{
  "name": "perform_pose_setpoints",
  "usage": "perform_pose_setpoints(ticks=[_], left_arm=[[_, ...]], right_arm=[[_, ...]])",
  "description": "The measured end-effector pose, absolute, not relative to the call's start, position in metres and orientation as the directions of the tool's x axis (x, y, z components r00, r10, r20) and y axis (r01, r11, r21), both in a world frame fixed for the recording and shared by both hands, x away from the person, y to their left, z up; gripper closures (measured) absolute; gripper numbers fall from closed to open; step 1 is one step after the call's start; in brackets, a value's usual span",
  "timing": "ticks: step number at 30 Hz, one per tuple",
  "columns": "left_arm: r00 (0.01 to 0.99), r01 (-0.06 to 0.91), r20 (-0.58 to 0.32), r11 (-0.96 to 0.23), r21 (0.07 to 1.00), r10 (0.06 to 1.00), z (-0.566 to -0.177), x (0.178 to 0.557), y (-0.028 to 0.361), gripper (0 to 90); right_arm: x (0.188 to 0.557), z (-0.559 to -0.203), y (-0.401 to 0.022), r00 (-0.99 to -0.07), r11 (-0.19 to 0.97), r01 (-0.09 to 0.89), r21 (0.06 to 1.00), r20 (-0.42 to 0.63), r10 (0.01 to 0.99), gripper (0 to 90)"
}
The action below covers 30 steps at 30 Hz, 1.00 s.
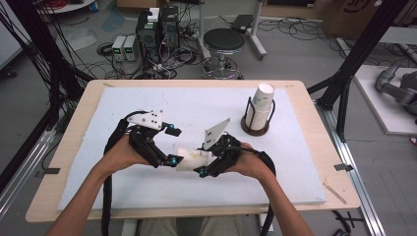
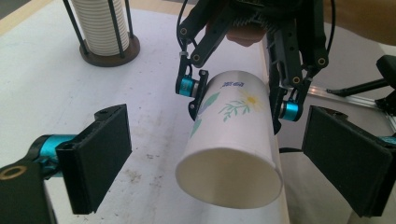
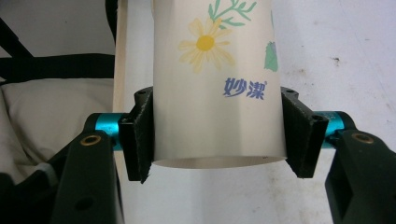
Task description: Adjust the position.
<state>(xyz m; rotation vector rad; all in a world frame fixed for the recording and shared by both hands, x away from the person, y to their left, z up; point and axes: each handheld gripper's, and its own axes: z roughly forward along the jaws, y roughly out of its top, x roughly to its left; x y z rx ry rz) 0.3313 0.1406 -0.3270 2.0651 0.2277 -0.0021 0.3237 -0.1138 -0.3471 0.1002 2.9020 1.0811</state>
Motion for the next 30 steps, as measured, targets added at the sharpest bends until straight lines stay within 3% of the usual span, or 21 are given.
perform_pose_setpoints(ticks=[30], left_arm=[[0.972, 0.194, -0.138, -0.319, 0.928, 0.191, -0.379, 0.317, 0.168, 8.2]], right_arm=[[0.315, -0.370, -0.134, -0.987, 0.570, 0.100, 0.816, 0.008, 0.162, 37.4]])
